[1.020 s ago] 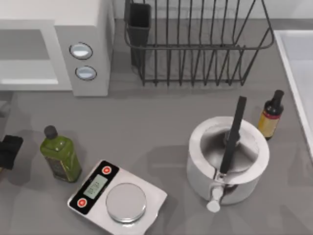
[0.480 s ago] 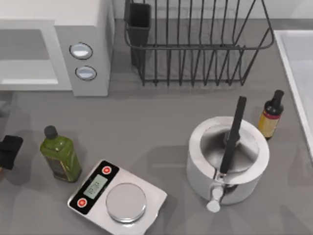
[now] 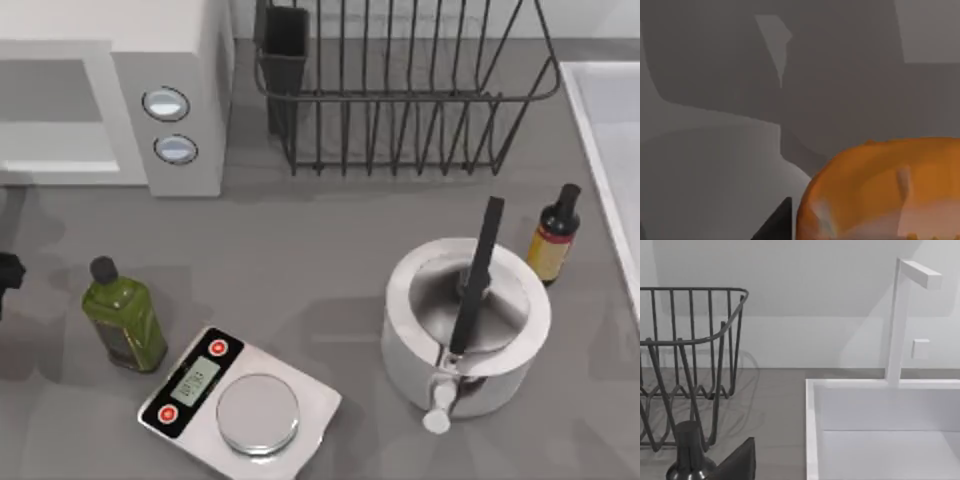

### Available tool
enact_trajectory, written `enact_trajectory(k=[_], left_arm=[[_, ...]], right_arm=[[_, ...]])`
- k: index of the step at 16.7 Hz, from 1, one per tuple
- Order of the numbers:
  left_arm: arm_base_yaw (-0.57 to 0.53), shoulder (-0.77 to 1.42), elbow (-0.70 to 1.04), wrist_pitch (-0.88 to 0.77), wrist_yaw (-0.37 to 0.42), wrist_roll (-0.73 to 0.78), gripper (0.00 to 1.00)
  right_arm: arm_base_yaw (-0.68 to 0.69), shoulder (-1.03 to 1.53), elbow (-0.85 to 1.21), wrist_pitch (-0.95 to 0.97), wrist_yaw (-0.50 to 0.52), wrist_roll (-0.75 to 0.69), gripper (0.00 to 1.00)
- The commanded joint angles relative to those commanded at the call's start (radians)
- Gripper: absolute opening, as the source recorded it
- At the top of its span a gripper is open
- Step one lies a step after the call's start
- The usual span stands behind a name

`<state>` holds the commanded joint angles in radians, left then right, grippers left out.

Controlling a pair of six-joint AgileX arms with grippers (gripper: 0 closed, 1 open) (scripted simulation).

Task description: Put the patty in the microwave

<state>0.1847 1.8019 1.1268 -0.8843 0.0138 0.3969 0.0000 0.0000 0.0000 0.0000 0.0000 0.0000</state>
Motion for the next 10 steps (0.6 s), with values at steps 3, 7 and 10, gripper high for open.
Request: enact_trajectory(k=[3,7,10], left_arm=[[-0.003,-0.056,0.093,-0.154,0.0,-0.001,0.0],[-0.007,-0.091,0.149,-0.22,0.0,-0.002,0.0],[-0.005,-0.087,0.147,-0.217,-0.001,0.0,0.0]], right_arm=[[0.0,0.0,0.0,0.0,0.0,0.0,1.0],[0.0,0.0,0.0,0.0,0.0,0.0,1.0],[0.0,0.0,0.0,0.0,0.0,0.0,1.0]])
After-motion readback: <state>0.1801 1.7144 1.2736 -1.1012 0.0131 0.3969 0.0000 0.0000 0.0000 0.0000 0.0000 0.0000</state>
